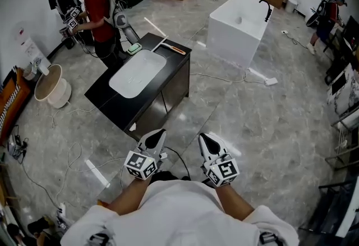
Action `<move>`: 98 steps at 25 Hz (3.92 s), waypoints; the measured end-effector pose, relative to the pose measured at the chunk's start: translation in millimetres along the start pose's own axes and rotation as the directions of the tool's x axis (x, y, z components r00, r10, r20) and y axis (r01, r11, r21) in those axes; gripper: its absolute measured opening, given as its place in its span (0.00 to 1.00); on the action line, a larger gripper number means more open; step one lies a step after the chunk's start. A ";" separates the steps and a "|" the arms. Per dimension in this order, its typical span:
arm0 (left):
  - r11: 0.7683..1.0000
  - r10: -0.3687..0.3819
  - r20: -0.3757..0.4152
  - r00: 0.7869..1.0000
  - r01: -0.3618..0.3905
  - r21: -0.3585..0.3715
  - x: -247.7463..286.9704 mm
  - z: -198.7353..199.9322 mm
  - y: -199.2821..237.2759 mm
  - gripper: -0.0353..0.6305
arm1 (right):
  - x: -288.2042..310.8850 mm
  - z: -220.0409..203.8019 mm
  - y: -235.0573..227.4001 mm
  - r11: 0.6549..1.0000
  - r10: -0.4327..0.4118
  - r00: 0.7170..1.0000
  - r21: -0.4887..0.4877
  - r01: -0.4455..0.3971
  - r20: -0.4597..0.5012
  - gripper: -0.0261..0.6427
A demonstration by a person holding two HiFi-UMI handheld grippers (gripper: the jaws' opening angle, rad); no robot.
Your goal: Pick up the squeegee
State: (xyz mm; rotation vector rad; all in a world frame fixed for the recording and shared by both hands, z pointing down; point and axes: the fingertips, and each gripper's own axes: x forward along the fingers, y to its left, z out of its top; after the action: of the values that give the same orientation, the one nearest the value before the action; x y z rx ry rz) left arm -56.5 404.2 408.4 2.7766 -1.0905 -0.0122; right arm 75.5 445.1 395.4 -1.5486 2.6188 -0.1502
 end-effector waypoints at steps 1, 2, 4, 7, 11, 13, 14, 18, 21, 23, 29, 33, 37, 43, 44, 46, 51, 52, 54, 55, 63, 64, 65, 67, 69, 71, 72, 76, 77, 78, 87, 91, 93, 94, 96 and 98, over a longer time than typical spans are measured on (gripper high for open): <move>1.000 0.007 -0.002 1.000 -0.007 0.002 -1.4 -0.5 0.6 0.08 | 0.3 -0.3 -1.0 1.000 0.005 1.000 0.007 -0.005 0.004 0.06; 1.000 0.015 -0.003 1.000 -0.015 0.003 -2.5 -1.1 1.7 0.08 | 0.9 -0.7 -1.9 1.000 0.012 1.000 0.011 -0.012 0.007 0.06; 1.000 0.031 -0.002 1.000 -0.031 0.002 -2.5 -2.9 4.9 0.08 | 3.4 -2.4 -5.0 1.000 0.026 1.000 0.015 -0.026 0.007 0.06; 0.999 0.049 0.001 0.999 -0.049 -0.004 1.6 -3.9 11.9 0.08 | 11.9 -4.3 -10.8 0.998 0.052 0.999 0.018 -0.052 0.007 0.06; 0.998 0.062 0.008 0.998 -0.062 -0.003 9.1 -2.2 19.3 0.08 | 19.7 -5.9 -20.2 0.998 0.054 0.999 0.036 -0.054 0.007 0.06; 0.998 0.064 0.012 0.998 -0.064 0.001 15.9 -1.1 23.8 0.08 | 23.6 -7.9 -28.9 0.998 0.044 0.999 0.041 -0.044 0.002 0.06; 0.998 0.063 0.013 0.998 -0.063 0.003 20.4 -0.7 26.7 0.08 | 26.5 -8.9 -34.3 0.998 0.038 0.999 0.041 -0.038 0.000 0.06; 0.999 0.053 0.013 0.999 -0.053 0.002 45.6 -2.1 40.5 0.08 | 43.4 -9.8 -59.9 0.999 0.013 1.000 0.036 -0.013 -0.005 0.06; 0.998 0.056 0.015 0.998 -0.055 -0.009 66.7 -2.5 49.0 0.08 | 55.2 -9.5 -75.7 0.999 0.016 1.000 0.037 -0.015 -0.016 0.06; 0.998 0.057 0.025 0.998 -0.056 -0.018 84.8 0.5 56.4 0.08 | 67.0 -10.6 -89.2 0.999 0.022 0.999 0.039 -0.020 -0.030 0.06; 0.996 0.058 0.028 0.998 -0.056 -0.064 136.5 2.8 95.2 0.08 | 118.0 -8.7 -127.1 0.998 0.037 0.997 0.048 -0.034 -0.064 0.06; 0.996 0.053 0.059 0.997 -0.049 -0.074 176.3 18.2 117.7 0.08 | 148.6 -2.5 -157.0 0.998 0.053 0.995 0.031 -0.050 -0.082 0.06; 0.996 0.046 0.059 0.997 -0.041 -0.079 214.9 20.6 141.3 0.08 | 175.1 4.6 -187.5 0.999 0.043 0.996 0.016 -0.042 -0.073 0.06; 0.999 0.002 0.069 0.998 0.001 -0.048 270.1 34.2 148.9 0.08 | 196.7 15.2 -235.0 0.999 0.008 0.999 0.035 -0.006 -0.044 0.06; 0.999 -0.001 0.067 0.998 0.004 -0.047 276.0 34.7 149.4 0.08 | 199.0 15.0 -242.0 0.999 0.003 0.999 0.041 -0.001 -0.044 0.06; 0.999 0.005 0.057 0.998 -0.002 -0.052 287.2 32.8 154.1 0.08 | 206.1 13.9 -255.9 0.999 0.004 0.999 0.049 -0.001 -0.045 0.06; 0.997 0.050 0.026 0.998 -0.049 -0.061 318.1 25.6 171.8 0.08 | 231.4 10.5 -296.5 0.997 0.027 0.999 0.075 -0.024 -0.042 0.06; 0.996 0.064 0.022 0.998 -0.063 -0.061 325.9 24.6 176.5 0.08 | 238.5 9.3 -305.2 0.996 0.038 0.998 0.080 -0.034 -0.043 0.06; 0.993 0.099 0.026 0.995 -0.098 -0.063 345.2 25.7 185.4 0.08 | 254.5 9.3 -324.9 0.994 0.070 0.996 0.084 -0.066 -0.048 0.06; 0.991 0.118 0.030 0.993 -0.116 -0.063 355.9 27.4 188.8 0.08 | 262.0 10.7 -335.5 0.993 0.089 0.995 0.083 -0.085 -0.048 0.06; 0.965 0.255 0.068 0.965 -0.249 -0.083 442.5 52.5 210.6 0.08 | 318.4 39.2 -421.2 0.970 0.237 0.970 0.069 -0.233 -0.058 0.06; 0.960 0.271 0.073 0.960 -0.265 -0.085 449.5 56.1 211.6 0.08 | 324.3 42.0 -429.9 0.966 0.251 0.966 0.073 -0.246 -0.058 0.06; 0.956 0.288 0.075 0.955 -0.282 -0.084 455.2 58.6 211.7 0.08 | 329.4 44.3 -437.8 0.963 0.263 0.963 0.079 -0.258 -0.059 0.06; 0.946 0.320 0.079 0.944 -0.314 -0.081 464.7 62.0 212.4 0.08 | 338.7 47.5 -450.9 0.954 0.293 0.954 0.079 -0.288 -0.063 0.06; 0.935 0.353 0.086 0.932 -0.347 -0.078 473.2 64.8 215.9 0.08 | 349.6 49.5 -461.9 0.944 0.326 0.943 0.075 -0.321 -0.063 0.06; 0.922 0.386 0.092 0.918 -0.380 -0.074 478.3 65.3 221.2 0.08 | 361.1 48.9 -471.4 0.936 0.348 0.936 0.079 -0.343 -0.060 0.06; 0.916 0.401 0.094 0.911 -0.396 -0.072 480.0 64.7 224.5 0.08 | 366.7 48.0 -475.9 0.933 0.356 0.933 0.083 -0.351 -0.058 0.06; 0.888 0.458 0.091 0.884 -0.452 -0.081 484.5 63.3 245.1 0.08 | 391.1 43.4 -495.5 0.925 0.373 0.926 0.101 -0.366 -0.065 0.06; 0.882 0.471 0.088 0.878 -0.465 -0.083 484.2 64.8 252.2 0.08 | 399.0 43.2 -498.2 0.923 0.379 0.923 0.104 -0.371 -0.070 0.06; 0.875 0.484 0.087 0.871 -0.478 -0.084 483.4 66.6 260.0 0.08 | 407.5 43.3 -499.6 0.920 0.387 0.919 0.106 -0.378 -0.075 0.06; 0.824 0.566 0.118 0.816 -0.558 -0.094 478.8 75.6 343.6 0.08 | 493.3 35.5 -487.6 0.880 0.473 0.877 0.100 -0.464 -0.089 0.06; 0.816 0.577 0.108 0.810 -0.563 -0.132 472.3 75.8 379.7 0.08 | 535.9 30.9 -463.1 0.856 0.518 0.847 0.085 -0.511 -0.120 0.06; 0.806 0.589 0.107 0.801 -0.572 -0.152 467.9 73.8 399.5 0.08 | 560.5 26.8 -451.9 0.843 0.537 0.831 0.079 -0.532 -0.141 0.06; 0.801 0.595 0.107 0.797 -0.576 -0.162 465.9 72.6 409.0 0.08 | 572.8 24.0 -446.3 0.837 0.547 0.823 0.076 -0.542 -0.154 0.06; 0.795 0.601 0.107 0.792 -0.578 -0.182 462.7 68.5 426.8 0.08 | 596.3 15.8 -434.4 0.825 0.563 0.804 0.071 -0.561 -0.189 0.06; 0.797 0.597 0.105 0.796 -0.572 -0.192 459.6 63.7 444.9 0.08 | 619.8 6.4 -420.2 0.815 0.575 0.788 0.066 -0.576 -0.222 0.07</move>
State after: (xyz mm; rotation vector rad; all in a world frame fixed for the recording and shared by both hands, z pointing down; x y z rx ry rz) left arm -23.7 -237.2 435.2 2.2168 -1.8657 -0.2378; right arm 143.5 -300.0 425.2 -0.6883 3.1372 -0.2866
